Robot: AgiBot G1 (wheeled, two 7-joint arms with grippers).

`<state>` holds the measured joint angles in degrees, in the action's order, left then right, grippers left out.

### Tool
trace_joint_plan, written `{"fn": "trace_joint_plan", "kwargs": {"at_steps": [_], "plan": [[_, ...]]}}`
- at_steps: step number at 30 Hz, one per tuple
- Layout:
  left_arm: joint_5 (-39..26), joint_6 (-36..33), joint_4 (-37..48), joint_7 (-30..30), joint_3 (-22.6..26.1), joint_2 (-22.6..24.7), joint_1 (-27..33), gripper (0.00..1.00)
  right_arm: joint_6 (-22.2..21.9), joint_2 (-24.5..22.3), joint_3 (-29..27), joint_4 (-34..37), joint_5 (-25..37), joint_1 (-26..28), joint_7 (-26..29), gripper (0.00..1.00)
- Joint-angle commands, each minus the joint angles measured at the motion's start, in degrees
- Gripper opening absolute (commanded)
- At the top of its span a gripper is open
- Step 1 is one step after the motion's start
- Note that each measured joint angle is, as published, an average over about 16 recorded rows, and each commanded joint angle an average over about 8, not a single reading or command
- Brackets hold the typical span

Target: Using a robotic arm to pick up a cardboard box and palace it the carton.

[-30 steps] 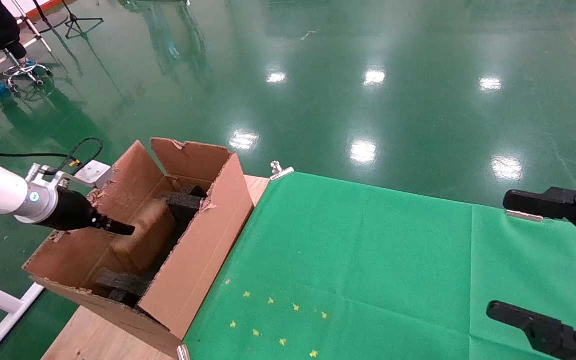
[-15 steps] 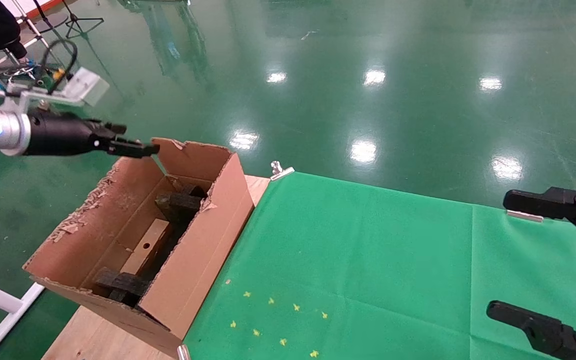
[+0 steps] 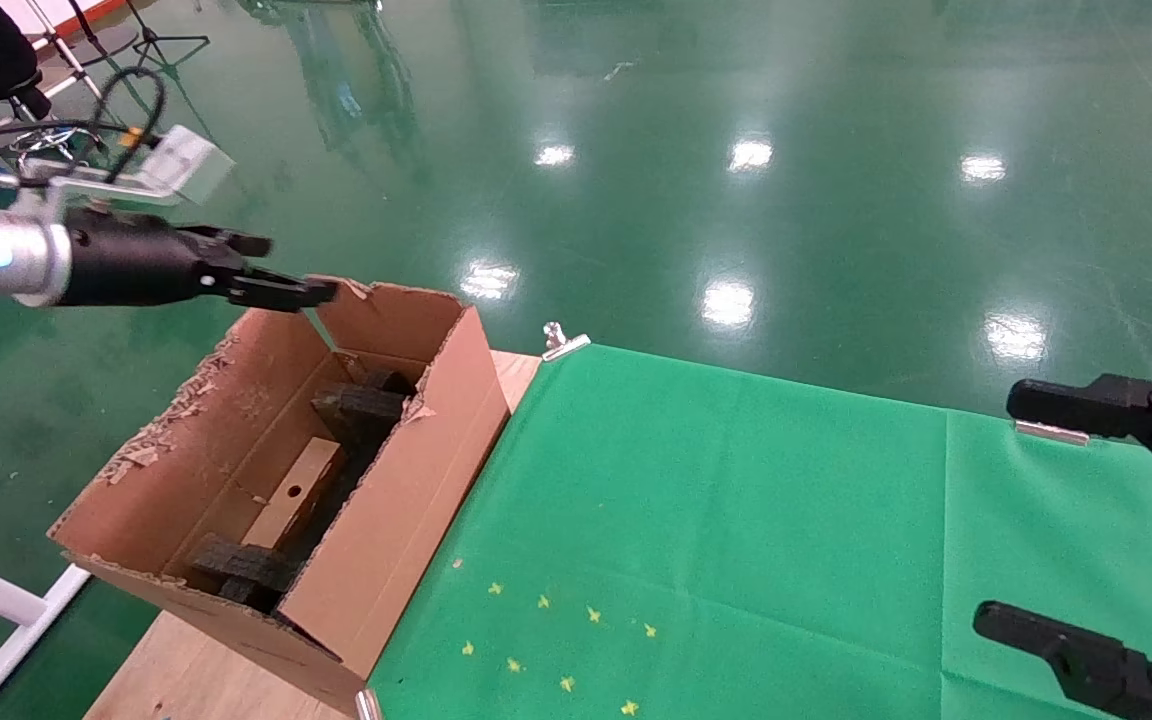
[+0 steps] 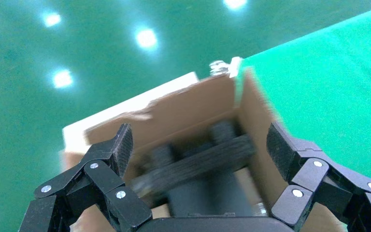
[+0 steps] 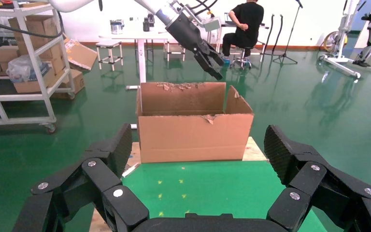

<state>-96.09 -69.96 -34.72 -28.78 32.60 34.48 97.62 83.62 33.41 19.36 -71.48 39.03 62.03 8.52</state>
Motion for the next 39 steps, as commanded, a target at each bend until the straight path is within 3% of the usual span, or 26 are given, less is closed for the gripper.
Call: {"fn": "trace_joint_plan", "kwargs": {"at_steps": [1, 39], "plan": [[1.4, -0.4, -1.0, 0.5, -0.4, 0.0, -0.9, 1.00, 0.0, 0.0, 0.0, 0.0, 0.0, 0.0, 0.0, 1.00], [37.7, -10.9, -27.0, 12.5, -11.5, 0.4, -25.0, 1.00, 0.0, 0.0, 0.0, 0.0, 0.0, 0.0, 0.0, 1.00]]}}
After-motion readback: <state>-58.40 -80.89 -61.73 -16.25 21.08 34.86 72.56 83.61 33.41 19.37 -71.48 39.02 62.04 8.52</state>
